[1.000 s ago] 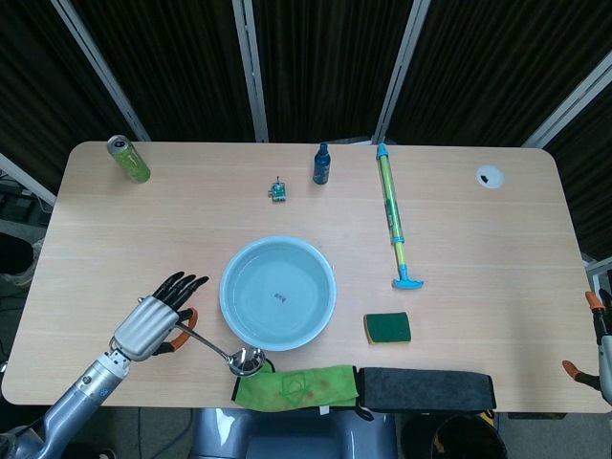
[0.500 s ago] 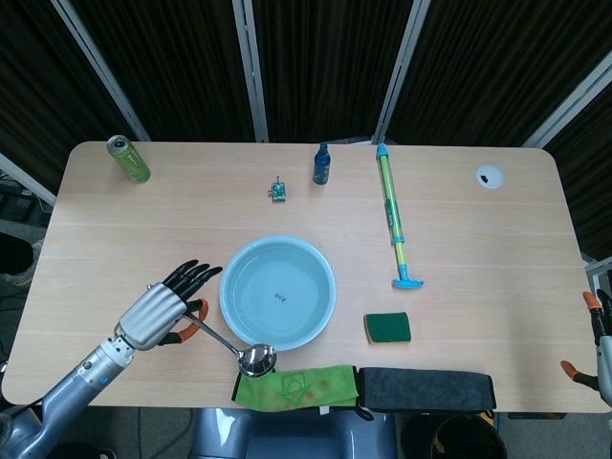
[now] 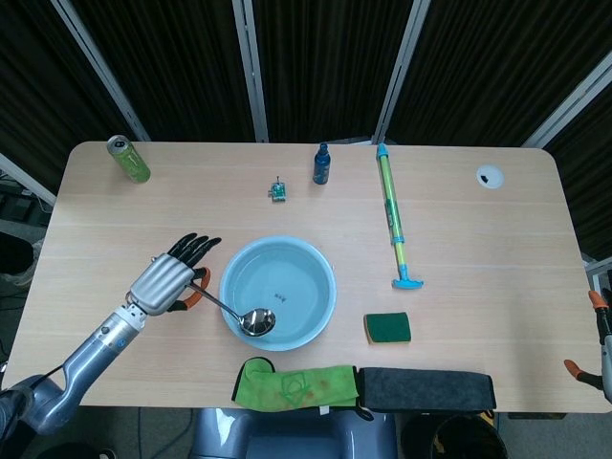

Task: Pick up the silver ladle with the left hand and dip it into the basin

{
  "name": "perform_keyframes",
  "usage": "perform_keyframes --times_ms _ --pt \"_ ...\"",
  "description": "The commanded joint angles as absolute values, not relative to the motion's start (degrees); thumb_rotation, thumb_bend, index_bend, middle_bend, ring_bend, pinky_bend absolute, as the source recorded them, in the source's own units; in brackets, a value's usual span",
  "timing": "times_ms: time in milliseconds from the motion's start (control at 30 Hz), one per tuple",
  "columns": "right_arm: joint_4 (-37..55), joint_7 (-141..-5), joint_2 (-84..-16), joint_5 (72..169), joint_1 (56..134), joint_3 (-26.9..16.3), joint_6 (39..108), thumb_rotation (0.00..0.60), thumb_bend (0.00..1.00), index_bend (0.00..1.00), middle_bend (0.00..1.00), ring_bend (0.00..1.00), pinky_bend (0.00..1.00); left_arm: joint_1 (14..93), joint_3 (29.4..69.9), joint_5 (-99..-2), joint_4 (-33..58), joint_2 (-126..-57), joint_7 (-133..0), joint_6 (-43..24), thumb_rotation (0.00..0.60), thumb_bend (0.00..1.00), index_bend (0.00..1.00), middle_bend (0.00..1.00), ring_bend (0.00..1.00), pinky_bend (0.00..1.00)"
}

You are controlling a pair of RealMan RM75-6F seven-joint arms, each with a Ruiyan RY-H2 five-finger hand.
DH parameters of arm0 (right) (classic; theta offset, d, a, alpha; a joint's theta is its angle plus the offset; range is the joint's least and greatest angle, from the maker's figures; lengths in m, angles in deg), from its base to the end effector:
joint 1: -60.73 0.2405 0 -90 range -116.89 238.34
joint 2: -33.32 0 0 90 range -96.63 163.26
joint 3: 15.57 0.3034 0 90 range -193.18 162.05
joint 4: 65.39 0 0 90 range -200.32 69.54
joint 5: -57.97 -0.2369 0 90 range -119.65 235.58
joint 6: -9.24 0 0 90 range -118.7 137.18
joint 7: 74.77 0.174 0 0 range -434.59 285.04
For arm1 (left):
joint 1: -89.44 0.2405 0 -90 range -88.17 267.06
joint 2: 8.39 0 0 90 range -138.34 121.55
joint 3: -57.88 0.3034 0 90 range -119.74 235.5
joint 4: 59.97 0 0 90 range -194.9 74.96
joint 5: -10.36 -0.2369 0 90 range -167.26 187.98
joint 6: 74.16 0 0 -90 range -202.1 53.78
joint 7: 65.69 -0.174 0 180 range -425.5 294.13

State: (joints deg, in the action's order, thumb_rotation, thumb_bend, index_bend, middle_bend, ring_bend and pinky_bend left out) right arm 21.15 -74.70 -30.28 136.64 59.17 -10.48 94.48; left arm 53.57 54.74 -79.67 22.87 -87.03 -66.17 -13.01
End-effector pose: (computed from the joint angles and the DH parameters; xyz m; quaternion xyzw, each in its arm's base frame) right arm -0.4244 -0.1799 0.1888 0.5373 -0.3995 0.3149 0.6727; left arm -0.2228 0.3704 0.0046 -0.7830 -0.3031 -0.4036 0.3635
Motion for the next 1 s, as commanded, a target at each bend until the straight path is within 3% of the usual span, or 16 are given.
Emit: perform_keyframes --times_ms 33,500,1000 --pt "21.1 -74.4 -30.2 136.5 59.2 -10.4 94.3 0.6 0.0 0.01 0.0 0.0 0.0 52.3 53.5 -78.3 21.6 -88.5 -67.4 -14.4 0.6 0.74 0.66 0.0 0.0 0.0" --pt "20.8 -73.2 -29.6 137.1 59.1 -10.8 94.1 0.6 0.0 0.01 0.0 0.0 0.0 48.2 51.2 -73.3 18.8 -93.5 -71.6 -19.9 0.6 0.68 0.69 0.0 0.0 0.0" --pt "20.5 -71.0 -28.8 137.3 58.5 -10.8 94.5 0.6 0.0 0.01 0.0 0.0 0.0 44.9 50.7 -70.3 14.0 -98.7 -76.8 -23.4 0.6 0.67 0.7 0.0 0.0 0.0"
